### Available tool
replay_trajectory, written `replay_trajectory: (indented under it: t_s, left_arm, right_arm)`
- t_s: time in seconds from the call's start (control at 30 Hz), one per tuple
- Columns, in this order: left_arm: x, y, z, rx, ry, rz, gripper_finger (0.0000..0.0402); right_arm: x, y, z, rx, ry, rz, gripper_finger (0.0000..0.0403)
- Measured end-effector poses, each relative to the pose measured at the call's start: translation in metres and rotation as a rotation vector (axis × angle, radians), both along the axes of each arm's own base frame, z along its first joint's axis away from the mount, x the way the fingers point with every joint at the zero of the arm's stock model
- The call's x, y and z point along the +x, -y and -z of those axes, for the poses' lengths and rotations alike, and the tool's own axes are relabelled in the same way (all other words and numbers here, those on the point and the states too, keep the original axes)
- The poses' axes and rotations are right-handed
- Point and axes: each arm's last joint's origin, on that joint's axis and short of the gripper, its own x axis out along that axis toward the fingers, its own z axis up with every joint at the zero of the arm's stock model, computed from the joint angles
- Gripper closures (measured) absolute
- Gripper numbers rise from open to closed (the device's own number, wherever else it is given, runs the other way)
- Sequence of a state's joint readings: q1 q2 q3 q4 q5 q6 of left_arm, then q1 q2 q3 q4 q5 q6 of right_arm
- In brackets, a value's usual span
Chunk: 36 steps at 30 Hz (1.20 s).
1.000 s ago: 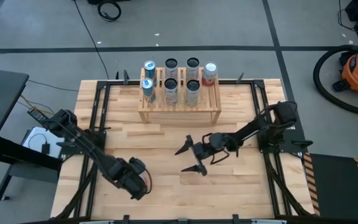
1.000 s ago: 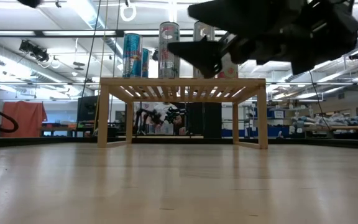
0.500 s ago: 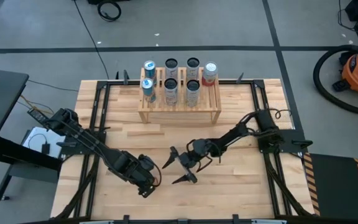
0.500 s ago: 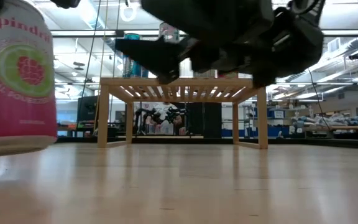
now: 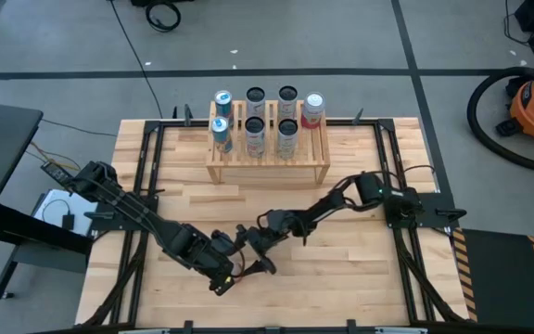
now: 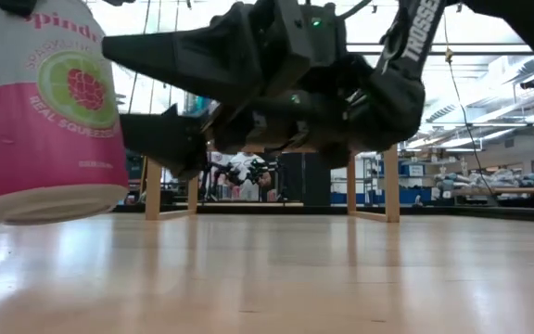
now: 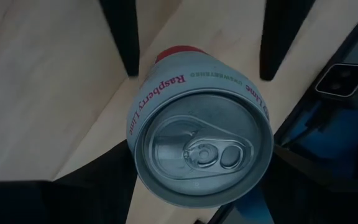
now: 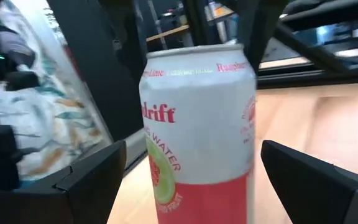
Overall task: Place canned beverage on shelf
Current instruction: Put the pink white soda can on the shelf aligned with the other pink white soda can
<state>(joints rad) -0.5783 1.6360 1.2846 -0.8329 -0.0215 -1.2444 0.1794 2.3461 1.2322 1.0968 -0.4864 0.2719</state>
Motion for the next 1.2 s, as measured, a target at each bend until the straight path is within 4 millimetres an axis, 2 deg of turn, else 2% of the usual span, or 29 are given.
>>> replay_trajectory:
  t_s: [0.2,0.47,0.6,0.93,1.2]
  left_arm:
    - [0.002,0.000,-0.001,0.010,0.027,0.024,0.0116]
    - [0.003,0.000,-0.002,0.021,0.049,0.045,0.0116]
    - [0.005,0.000,-0.003,0.028,0.077,0.078,0.0116]
    - [0.008,-0.004,-0.003,0.033,0.083,0.088,0.0116]
    - [0.012,-0.006,-0.004,0.030,0.105,0.074,0.0116]
  right_arm:
    - [0.013,-0.002,-0.001,0.038,0.004,-0.082,0.0020]
    - [0.022,-0.007,-0.008,0.003,0.002,-0.110,0.0024]
    - [0.023,-0.010,-0.010,-0.012,0.013,-0.156,0.0038]
    - [0.024,-0.013,-0.010,-0.031,0.001,-0.145,0.0098]
    - [0.023,-0.016,-0.009,-0.022,-0.017,-0.157,0.0108]
